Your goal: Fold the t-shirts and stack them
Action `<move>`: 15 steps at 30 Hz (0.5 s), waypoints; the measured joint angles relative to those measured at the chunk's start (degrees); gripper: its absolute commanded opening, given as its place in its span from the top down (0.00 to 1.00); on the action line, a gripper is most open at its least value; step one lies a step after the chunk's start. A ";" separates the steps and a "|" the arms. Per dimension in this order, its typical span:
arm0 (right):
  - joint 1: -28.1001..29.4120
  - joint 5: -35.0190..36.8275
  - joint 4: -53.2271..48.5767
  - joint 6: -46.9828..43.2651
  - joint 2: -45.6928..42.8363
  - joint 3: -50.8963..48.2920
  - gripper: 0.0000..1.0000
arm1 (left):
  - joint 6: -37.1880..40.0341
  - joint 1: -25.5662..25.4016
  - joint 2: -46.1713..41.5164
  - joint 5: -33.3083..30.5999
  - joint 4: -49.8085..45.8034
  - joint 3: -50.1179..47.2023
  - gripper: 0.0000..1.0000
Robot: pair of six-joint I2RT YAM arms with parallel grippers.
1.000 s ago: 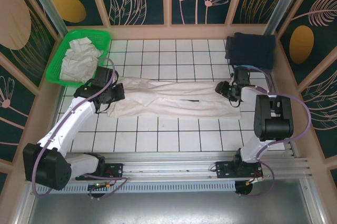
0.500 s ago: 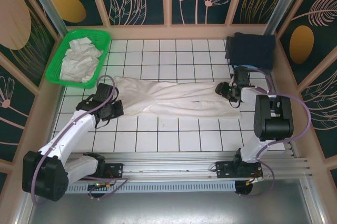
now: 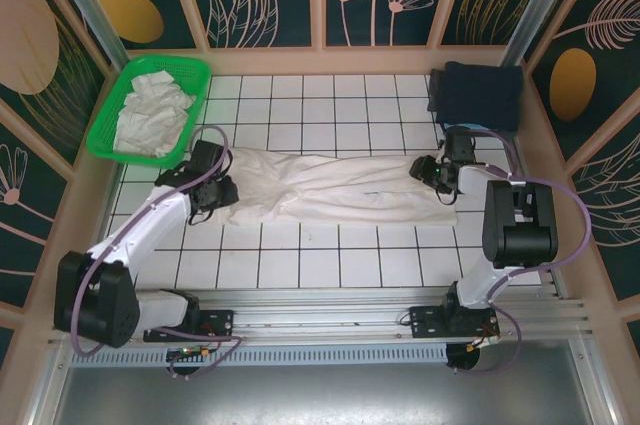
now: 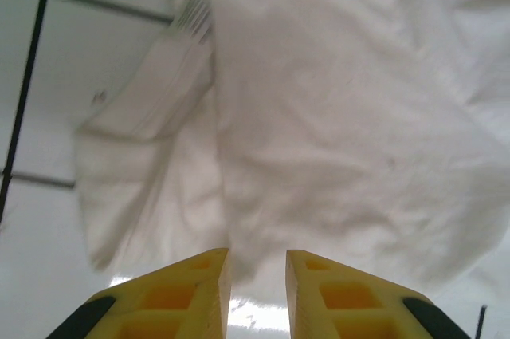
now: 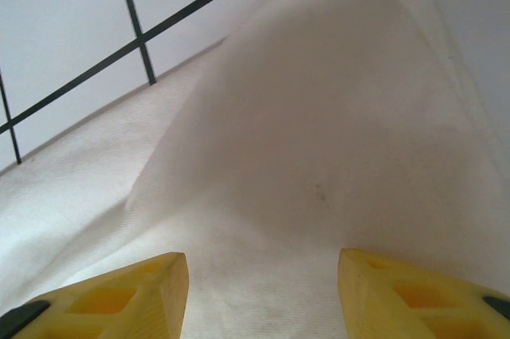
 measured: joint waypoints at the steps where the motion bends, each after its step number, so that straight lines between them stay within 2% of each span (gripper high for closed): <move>1: -0.52 0.20 -0.04 0.02 0.17 0.00 0.50 | 0.55 0.00 2.01 0.70 1.60 1.11 0.77; 7: -2.19 1.81 -1.70 0.09 1.05 1.07 0.52 | 2.93 0.00 19.39 4.42 13.14 9.25 0.87; 10: -2.84 2.60 -2.56 0.07 1.11 1.31 0.56 | 2.93 0.35 28.24 4.04 17.35 12.94 0.96; 12: -4.20 2.62 -2.99 0.09 1.53 1.49 0.59 | 2.27 1.62 32.59 3.91 19.82 13.46 0.96; 15: -6.12 2.86 -3.52 0.00 1.77 1.97 0.60 | 1.09 4.26 33.57 4.92 24.11 13.25 0.94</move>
